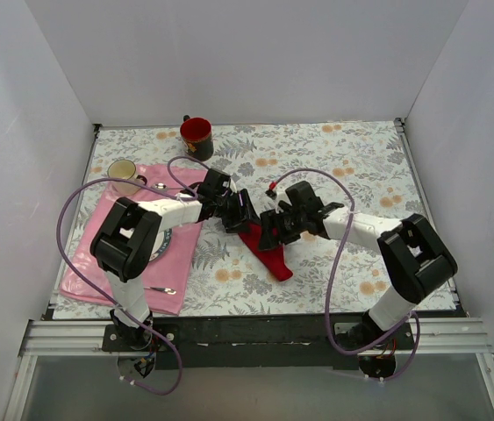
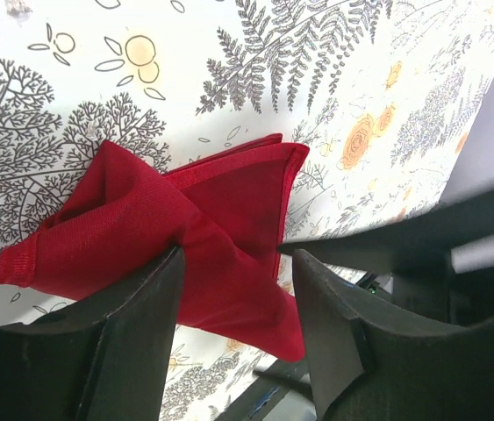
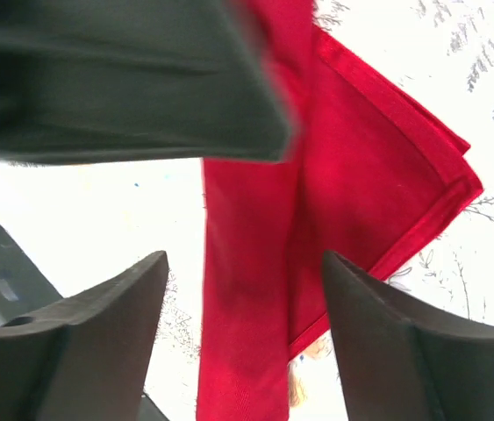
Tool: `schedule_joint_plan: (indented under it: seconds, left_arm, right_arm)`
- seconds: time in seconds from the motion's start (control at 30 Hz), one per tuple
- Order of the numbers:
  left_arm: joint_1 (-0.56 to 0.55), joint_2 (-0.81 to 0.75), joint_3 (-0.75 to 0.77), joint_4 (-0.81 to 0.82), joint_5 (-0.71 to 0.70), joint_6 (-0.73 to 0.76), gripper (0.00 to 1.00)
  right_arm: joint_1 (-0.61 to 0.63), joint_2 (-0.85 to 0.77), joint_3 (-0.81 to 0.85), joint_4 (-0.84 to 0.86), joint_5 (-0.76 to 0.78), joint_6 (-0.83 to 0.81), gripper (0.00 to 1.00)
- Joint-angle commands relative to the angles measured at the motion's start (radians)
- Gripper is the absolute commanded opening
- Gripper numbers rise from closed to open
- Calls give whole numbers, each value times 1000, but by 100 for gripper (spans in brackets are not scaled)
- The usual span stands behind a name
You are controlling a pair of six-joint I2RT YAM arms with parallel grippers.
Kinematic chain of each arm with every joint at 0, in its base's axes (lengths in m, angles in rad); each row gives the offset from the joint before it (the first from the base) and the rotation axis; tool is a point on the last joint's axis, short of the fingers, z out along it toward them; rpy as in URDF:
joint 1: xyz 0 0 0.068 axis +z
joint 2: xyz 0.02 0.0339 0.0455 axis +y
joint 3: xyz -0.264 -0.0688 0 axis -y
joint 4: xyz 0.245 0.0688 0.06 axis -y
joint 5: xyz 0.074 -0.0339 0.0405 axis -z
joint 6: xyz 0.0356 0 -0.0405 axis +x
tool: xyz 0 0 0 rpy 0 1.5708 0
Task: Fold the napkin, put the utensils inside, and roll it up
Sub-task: Roll the napkin with the utensil
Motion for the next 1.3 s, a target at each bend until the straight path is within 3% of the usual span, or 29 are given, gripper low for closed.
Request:
schedule_joint_plan:
  seconds: [0.0, 0.2, 0.3, 0.47, 0.57, 0.67, 0.7, 0.8, 0.93, 1.27]
  left_arm:
    - [8, 16, 40, -24, -8, 9, 52]
    - [16, 52, 59, -63, 26, -19, 51]
    - [17, 69, 70, -80, 35, -22, 51]
    - [19, 65, 76, -90, 33, -22, 52]
    - [22, 62, 82, -98, 33, -16, 52]
    - [23, 57, 91, -109, 30, -6, 53]
    - [23, 53, 93, -110, 32, 1, 54]
    - [22, 36, 102, -113, 35, 20, 60]
    - [28, 14, 151, -143, 24, 44, 65]
    - [48, -76, 215, -167, 7, 34, 69]
  right_arm:
    - [114, -79, 88, -171, 258, -146, 83]
    - [291, -40, 121, -174, 641, -157, 88]
    - [370, -5, 119, -145, 766, -159, 87]
    - [403, 56, 113, -102, 841, -162, 86]
    - [403, 67, 91, -81, 852, -152, 79]
    - [401, 75, 70, -70, 863, -137, 64]
    - [394, 70, 62, -61, 848, -120, 50]
    - [363, 52, 26, -35, 765, -81, 29]
    - [297, 6, -53, 70, 602, -18, 21]
    - [55, 3, -191, 327, 41, 166, 19]
